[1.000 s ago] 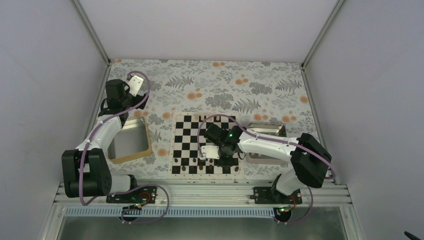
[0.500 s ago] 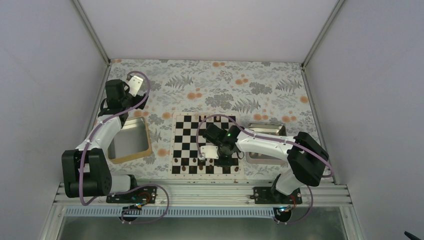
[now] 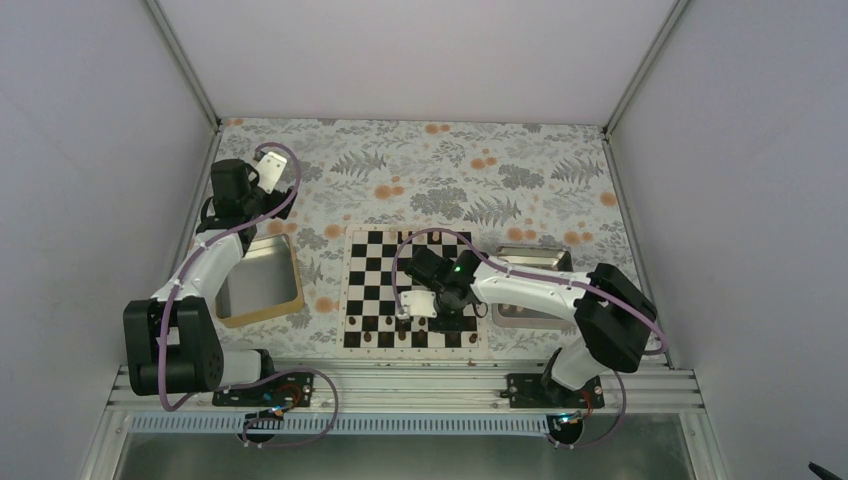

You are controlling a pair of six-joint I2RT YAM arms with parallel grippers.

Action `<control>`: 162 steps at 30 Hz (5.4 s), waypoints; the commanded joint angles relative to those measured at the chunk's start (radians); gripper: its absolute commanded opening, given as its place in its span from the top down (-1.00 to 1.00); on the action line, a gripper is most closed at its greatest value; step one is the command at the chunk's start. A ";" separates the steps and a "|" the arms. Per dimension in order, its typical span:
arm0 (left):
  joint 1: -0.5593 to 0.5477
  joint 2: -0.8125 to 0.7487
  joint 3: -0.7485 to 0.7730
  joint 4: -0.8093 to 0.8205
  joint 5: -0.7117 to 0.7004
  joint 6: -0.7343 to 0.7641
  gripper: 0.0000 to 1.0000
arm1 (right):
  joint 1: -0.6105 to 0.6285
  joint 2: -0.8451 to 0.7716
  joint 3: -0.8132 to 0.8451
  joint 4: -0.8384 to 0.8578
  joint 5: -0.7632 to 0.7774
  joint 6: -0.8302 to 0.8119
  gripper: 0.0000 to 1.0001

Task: Set up the chess pieces on the board
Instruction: Adjust the chess piece on the chessboard.

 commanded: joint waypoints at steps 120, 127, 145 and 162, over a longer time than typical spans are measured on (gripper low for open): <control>0.012 0.059 0.008 0.014 0.020 0.032 -1.00 | -0.090 0.031 0.010 -0.008 -0.123 -0.169 0.49; 0.012 0.068 0.008 0.011 0.019 0.035 -1.00 | -0.108 0.060 0.018 -0.008 -0.146 -0.193 0.50; 0.012 0.083 0.008 0.012 0.020 0.044 -1.00 | -0.120 0.096 0.049 -0.014 -0.168 -0.215 0.50; 0.012 0.076 0.010 0.006 0.022 0.044 -1.00 | -0.142 0.072 0.095 -0.047 -0.199 -0.211 0.44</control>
